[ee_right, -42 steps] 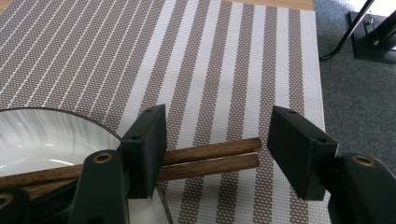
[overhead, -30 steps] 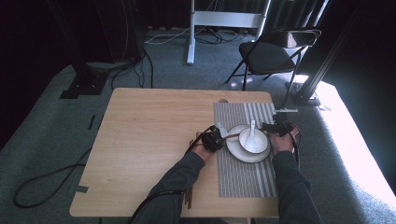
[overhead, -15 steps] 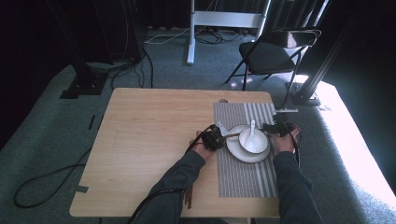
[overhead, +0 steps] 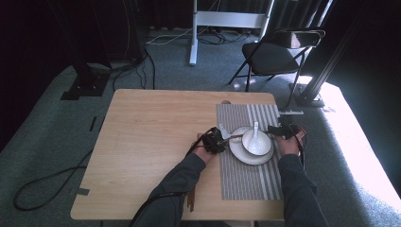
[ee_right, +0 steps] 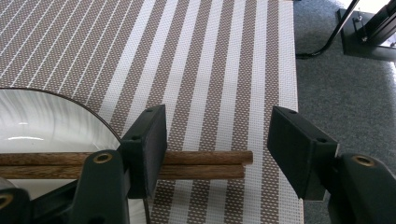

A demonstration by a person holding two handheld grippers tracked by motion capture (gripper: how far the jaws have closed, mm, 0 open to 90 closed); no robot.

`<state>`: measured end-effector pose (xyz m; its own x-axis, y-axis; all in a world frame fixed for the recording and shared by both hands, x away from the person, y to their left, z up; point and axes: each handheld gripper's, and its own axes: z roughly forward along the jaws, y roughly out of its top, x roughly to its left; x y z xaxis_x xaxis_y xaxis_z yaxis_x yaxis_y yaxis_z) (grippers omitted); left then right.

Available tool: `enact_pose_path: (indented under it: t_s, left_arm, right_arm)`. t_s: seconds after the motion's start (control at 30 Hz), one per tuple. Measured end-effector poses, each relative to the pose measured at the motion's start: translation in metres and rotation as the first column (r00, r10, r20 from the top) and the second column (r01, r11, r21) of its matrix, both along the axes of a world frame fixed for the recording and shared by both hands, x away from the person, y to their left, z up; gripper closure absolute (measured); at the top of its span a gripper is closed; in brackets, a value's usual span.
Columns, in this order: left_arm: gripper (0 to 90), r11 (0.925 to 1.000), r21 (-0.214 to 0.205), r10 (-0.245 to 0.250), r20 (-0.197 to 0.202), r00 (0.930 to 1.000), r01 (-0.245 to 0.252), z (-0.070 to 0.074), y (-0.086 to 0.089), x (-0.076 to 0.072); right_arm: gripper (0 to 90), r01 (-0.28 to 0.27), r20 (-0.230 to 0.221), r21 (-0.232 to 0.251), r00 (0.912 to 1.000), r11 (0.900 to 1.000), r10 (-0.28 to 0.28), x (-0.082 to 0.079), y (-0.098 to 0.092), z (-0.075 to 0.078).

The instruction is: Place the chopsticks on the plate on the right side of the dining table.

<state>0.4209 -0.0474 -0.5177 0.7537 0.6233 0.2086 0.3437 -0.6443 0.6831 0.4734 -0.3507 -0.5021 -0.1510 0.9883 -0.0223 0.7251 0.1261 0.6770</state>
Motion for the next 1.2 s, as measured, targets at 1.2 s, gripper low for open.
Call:
enact_pose_path:
  t_s: [1.2]
  left_arm:
    - [84.4,0.998,0.013,0.062,-0.011,0.998,-0.062,-0.0021,0.0005,0.0012]
  right_arm:
    - [37.3,0.0,0.006,-0.004,1.0,1.0,0.0,-0.0028,-0.0033,0.0005]
